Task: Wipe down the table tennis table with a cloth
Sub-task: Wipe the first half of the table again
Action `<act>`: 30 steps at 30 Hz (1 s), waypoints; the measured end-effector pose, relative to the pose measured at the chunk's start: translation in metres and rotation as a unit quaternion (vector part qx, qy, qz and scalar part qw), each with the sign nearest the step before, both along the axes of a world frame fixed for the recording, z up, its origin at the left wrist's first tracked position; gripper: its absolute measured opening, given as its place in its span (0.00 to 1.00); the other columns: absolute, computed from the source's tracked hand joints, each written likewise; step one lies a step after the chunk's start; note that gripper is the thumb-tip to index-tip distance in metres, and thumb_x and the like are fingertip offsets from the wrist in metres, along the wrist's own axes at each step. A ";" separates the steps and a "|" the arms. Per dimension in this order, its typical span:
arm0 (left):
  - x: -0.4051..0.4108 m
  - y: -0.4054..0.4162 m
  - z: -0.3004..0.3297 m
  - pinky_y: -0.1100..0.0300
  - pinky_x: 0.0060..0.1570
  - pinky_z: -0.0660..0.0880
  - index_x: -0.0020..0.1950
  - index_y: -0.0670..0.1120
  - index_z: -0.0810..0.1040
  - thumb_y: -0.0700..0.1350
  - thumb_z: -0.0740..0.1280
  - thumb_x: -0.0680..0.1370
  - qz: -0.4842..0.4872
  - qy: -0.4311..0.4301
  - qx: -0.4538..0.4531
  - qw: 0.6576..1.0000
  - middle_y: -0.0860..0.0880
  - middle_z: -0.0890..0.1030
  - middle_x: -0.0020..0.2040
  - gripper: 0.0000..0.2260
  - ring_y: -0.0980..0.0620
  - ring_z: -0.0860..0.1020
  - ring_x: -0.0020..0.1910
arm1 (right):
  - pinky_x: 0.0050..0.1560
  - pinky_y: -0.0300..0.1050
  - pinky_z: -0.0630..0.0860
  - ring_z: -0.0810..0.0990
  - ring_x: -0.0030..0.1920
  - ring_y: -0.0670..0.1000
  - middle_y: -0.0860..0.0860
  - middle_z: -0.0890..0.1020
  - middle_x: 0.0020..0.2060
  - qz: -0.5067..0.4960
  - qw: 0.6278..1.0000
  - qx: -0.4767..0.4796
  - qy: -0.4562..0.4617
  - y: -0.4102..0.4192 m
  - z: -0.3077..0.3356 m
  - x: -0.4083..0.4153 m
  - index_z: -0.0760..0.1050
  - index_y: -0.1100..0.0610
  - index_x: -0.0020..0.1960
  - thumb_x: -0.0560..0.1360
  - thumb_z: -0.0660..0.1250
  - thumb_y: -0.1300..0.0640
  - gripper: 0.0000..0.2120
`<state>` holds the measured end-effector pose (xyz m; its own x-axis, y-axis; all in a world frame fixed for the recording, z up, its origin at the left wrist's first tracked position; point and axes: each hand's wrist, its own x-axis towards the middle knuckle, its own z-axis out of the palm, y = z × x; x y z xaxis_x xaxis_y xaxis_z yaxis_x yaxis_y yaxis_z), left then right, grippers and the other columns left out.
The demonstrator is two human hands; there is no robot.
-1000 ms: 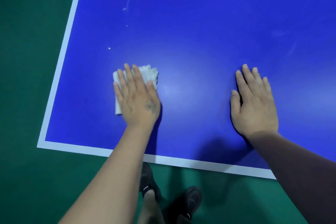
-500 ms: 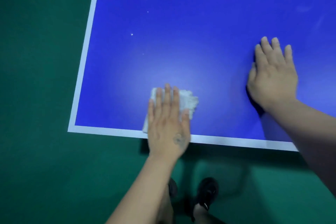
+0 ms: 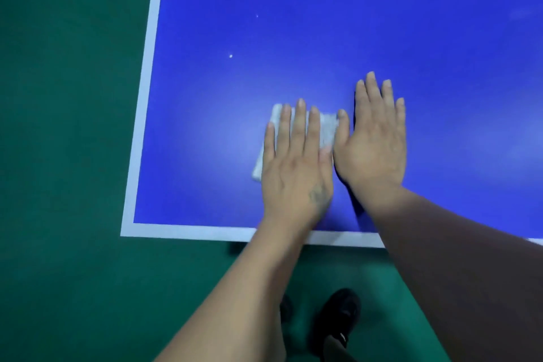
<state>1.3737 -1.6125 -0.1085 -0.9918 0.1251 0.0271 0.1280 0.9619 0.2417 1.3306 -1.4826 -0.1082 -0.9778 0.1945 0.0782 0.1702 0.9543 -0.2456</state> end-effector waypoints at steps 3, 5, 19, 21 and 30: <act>0.042 -0.018 0.002 0.41 0.85 0.50 0.88 0.44 0.52 0.53 0.47 0.89 -0.018 -0.028 -0.027 0.999 0.45 0.49 0.89 0.28 0.44 0.45 0.88 | 0.85 0.57 0.49 0.51 0.86 0.54 0.50 0.58 0.86 -0.001 1.000 0.000 -0.004 -0.001 0.003 0.000 0.60 0.58 0.85 0.88 0.51 0.47 0.28; 0.058 -0.042 0.003 0.41 0.85 0.50 0.88 0.45 0.52 0.54 0.48 0.89 0.000 -0.046 -0.022 0.999 0.46 0.50 0.89 0.28 0.45 0.45 0.88 | 0.85 0.57 0.49 0.51 0.86 0.53 0.49 0.57 0.86 -0.004 1.000 -0.001 -0.015 -0.001 0.005 -0.001 0.59 0.57 0.85 0.88 0.51 0.47 0.28; -0.088 -0.069 0.003 0.40 0.85 0.45 0.88 0.42 0.51 0.54 0.46 0.88 0.184 -0.022 0.014 0.983 0.42 0.50 0.88 0.30 0.41 0.46 0.88 | 0.85 0.57 0.49 0.50 0.86 0.52 0.48 0.57 0.86 -0.014 1.000 -0.010 -0.020 -0.001 0.004 -0.004 0.59 0.57 0.85 0.88 0.53 0.48 0.28; -0.088 -0.047 0.003 0.40 0.85 0.45 0.88 0.42 0.50 0.55 0.45 0.89 0.107 -0.013 0.005 0.994 0.43 0.48 0.89 0.30 0.42 0.44 0.88 | 0.85 0.57 0.49 0.50 0.86 0.52 0.48 0.57 0.86 -0.015 1.000 -0.009 -0.023 -0.002 0.004 -0.004 0.59 0.57 0.85 0.88 0.53 0.48 0.28; 0.028 -0.099 0.010 0.40 0.84 0.53 0.88 0.45 0.53 0.51 0.50 0.89 -0.056 -0.040 0.005 0.998 0.47 0.51 0.89 0.27 0.44 0.47 0.88 | 0.86 0.56 0.48 0.50 0.86 0.51 0.48 0.57 0.86 -0.020 0.999 -0.008 -0.028 -0.003 0.005 -0.004 0.59 0.57 0.85 0.88 0.53 0.48 0.27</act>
